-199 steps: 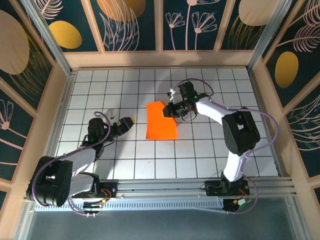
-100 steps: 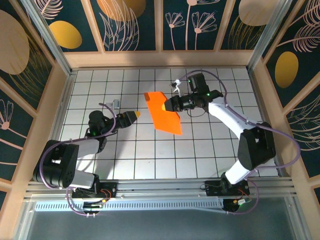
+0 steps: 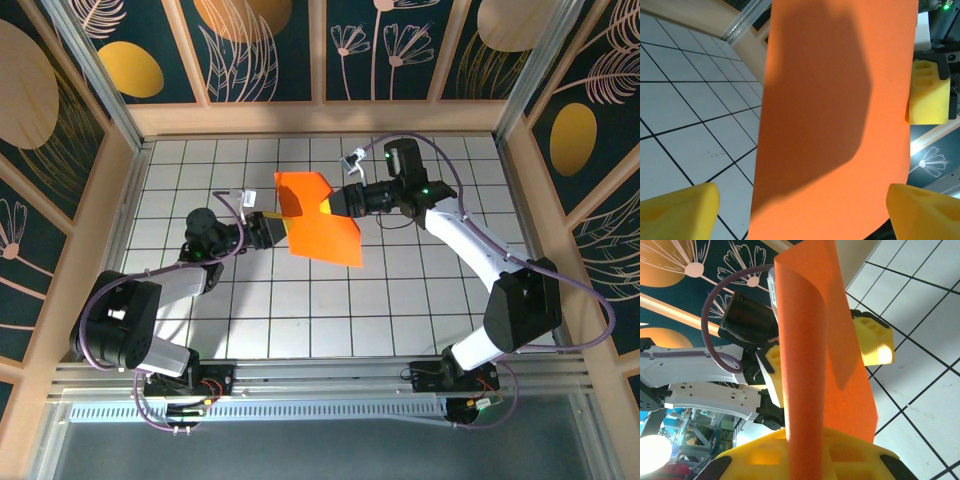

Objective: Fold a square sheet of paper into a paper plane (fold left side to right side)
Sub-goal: Place a square sheet of paper at the center of the table.

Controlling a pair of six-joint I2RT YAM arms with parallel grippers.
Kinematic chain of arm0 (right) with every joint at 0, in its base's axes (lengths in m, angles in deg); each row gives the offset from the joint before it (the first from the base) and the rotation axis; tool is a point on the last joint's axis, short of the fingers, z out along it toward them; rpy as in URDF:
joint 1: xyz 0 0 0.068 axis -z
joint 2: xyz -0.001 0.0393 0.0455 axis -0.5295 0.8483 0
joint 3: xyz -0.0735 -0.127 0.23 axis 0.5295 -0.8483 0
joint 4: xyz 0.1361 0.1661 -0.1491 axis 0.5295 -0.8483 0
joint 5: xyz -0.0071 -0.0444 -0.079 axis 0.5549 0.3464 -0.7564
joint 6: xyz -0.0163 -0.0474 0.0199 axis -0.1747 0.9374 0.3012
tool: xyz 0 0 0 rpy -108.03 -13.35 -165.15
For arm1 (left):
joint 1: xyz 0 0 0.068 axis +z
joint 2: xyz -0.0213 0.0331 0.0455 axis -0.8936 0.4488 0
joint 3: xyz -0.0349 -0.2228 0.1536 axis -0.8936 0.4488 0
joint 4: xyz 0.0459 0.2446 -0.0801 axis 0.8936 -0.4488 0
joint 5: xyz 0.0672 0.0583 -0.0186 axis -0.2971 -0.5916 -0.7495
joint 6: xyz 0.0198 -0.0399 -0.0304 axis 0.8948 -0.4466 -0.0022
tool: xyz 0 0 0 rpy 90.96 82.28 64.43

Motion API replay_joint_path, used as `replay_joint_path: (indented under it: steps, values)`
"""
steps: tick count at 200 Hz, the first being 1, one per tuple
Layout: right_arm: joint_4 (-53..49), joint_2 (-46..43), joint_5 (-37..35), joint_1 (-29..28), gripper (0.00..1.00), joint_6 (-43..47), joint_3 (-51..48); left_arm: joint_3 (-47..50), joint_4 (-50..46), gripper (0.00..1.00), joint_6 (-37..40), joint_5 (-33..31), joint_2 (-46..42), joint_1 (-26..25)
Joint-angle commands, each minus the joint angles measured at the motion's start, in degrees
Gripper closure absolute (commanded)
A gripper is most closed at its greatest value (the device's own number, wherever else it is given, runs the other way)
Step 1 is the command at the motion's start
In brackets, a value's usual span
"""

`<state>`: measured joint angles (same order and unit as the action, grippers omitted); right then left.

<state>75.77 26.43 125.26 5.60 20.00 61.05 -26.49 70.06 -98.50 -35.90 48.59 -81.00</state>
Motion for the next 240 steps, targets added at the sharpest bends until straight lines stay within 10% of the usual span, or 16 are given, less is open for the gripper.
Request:
replay_joint_path:
  steps: [1,28,76,164,240]
  values:
    - [0.2,-1.0,-1.1,1.4,0.85,0.1,-0.7,-2.3,2.7,0.3,1.2,2.9,0.5,-0.7]
    - [-1.9,-0.5,-4.1,3.2,0.85,1.6,-1.5,-2.8,-1.3,0.72,3.1,1.1,0.0,-0.8]
    - [-6.5,1.1,-9.7,4.1,0.75,5.6,-1.3,-3.1,-8.1,1.0,4.7,-0.9,0.4,-0.8]
    - [-1.3,4.3,-32.5,6.7,0.4,1.3,-10.1,0.6,-29.2,1.0,1.3,-10.6,8.5,-0.8]
    - [7.8,13.0,-34.5,3.0,0.77,-3.3,-14.6,-4.8,-45.5,1.0,9.4,-17.2,10.6,-0.9]
